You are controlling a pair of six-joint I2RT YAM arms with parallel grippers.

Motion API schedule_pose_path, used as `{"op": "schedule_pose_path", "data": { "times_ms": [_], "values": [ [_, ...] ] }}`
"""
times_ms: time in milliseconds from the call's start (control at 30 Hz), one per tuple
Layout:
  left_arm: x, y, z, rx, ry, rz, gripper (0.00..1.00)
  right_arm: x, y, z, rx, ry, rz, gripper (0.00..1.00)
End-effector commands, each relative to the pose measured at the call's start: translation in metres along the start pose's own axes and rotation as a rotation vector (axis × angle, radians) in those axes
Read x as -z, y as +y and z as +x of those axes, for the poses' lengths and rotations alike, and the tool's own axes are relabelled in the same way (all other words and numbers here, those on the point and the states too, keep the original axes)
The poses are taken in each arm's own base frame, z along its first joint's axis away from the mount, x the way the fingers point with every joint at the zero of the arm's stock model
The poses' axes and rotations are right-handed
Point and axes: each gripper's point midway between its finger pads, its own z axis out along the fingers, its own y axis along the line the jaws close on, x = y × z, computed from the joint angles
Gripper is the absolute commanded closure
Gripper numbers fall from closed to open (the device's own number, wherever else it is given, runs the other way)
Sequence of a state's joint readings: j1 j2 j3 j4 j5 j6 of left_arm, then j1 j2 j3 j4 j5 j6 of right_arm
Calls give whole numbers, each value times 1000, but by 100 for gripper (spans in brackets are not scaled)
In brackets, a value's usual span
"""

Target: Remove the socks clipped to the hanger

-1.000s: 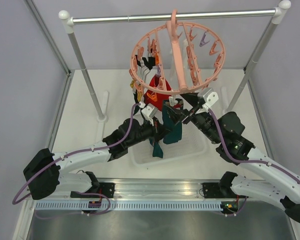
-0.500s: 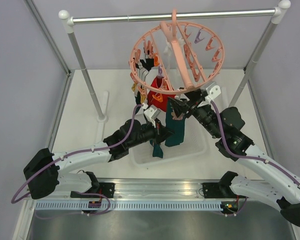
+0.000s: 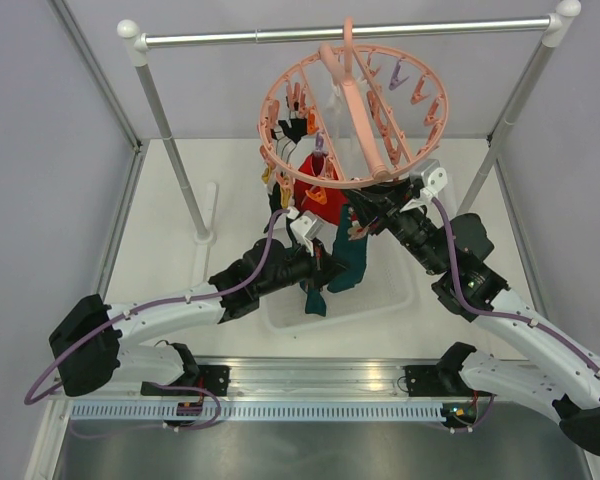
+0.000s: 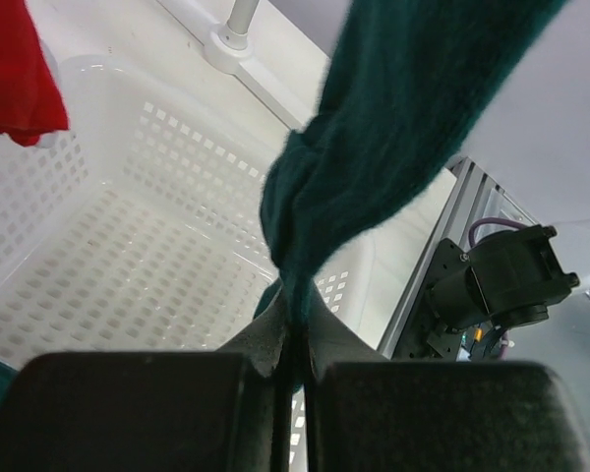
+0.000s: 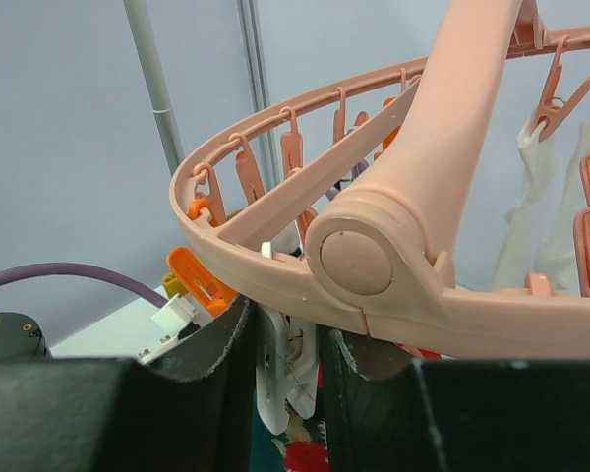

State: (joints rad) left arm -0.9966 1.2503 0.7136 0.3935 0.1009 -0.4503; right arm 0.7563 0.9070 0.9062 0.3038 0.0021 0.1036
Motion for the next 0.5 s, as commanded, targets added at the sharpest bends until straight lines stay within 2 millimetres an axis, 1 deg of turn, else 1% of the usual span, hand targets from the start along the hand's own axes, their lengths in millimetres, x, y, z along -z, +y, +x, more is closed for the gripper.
{"op": "schedule_pose_path", "data": {
  "times_ms": [0, 133, 233, 267, 333, 400, 467],
  "values": [
    [-4, -4, -19, -34, -51, -9, 98, -2, 5, -31, -21, -84, -17, 92],
    [-7, 9, -14, -29, -46, -67, 98, -2, 5, -31, -24, -81, -15, 95],
    [-12, 25, -6, -23, -36, -140, 98, -2, 5, -31, -23, -79, -15, 95],
    [-16, 33, 2, -24, -18, -167, 98, -2, 5, -31, -21, -79, -16, 95],
    [-21, 40, 9, -23, 0, -190, 98, -1, 4, -32, -20, -79, -13, 95],
    [-29, 48, 23, -20, 36, -214, 98, -1, 1, -32, -19, -77, 7, 95],
    [-33, 53, 32, -10, 56, -226, 98, -1, 1, -33, -17, -75, 6, 95]
  ]
}}
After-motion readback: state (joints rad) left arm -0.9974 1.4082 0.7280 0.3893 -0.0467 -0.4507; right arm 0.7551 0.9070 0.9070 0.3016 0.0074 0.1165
